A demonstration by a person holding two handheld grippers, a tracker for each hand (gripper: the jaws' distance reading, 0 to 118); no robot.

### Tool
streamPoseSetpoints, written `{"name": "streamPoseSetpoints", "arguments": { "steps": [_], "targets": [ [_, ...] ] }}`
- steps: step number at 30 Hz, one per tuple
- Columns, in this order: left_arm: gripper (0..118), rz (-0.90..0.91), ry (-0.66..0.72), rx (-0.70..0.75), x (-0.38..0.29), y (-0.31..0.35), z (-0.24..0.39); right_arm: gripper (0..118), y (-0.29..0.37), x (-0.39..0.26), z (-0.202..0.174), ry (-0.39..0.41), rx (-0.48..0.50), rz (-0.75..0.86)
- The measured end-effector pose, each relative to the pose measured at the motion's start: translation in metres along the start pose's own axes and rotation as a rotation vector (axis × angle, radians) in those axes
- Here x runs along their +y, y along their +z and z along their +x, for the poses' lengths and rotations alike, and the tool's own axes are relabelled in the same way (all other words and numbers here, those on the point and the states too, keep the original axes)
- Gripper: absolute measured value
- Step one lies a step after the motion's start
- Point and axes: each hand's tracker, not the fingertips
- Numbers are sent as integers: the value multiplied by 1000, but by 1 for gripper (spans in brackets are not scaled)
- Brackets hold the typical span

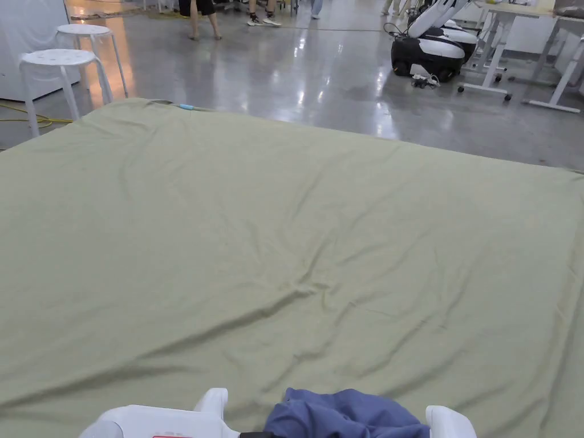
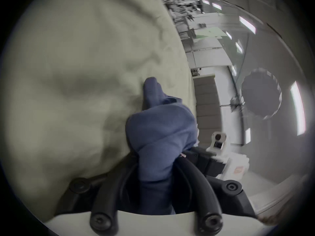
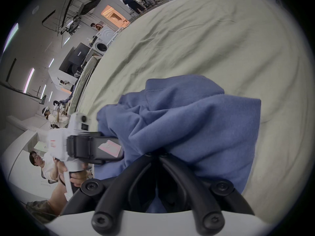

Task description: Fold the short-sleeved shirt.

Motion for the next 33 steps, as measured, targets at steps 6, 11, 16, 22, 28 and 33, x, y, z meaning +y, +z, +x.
{"name": "streamPoseSetpoints", "arguments": {
  "steps": [6,11,16,22,28,33],
  "targets": [
    [24,37,62,-122,2,48,-6,4,42,-4,-4,-42,67,52],
    [24,31,-10,-37,16,110,-1,4,91,-14,-1,-64,0,175],
    [24,62,-50,212,43,188,-9,4,116,-25,4,-130,-101,264],
    [24,204,-79,483,77,281,-13,4,113,-34,2,-198,-210,247],
    [24,288,-55,680,119,350,-30,4,93,-34,-18,-196,-258,188],
    [25,334,-52,805,147,391,-40,4,81,-22,-43,-135,-289,154]
  ]
}}
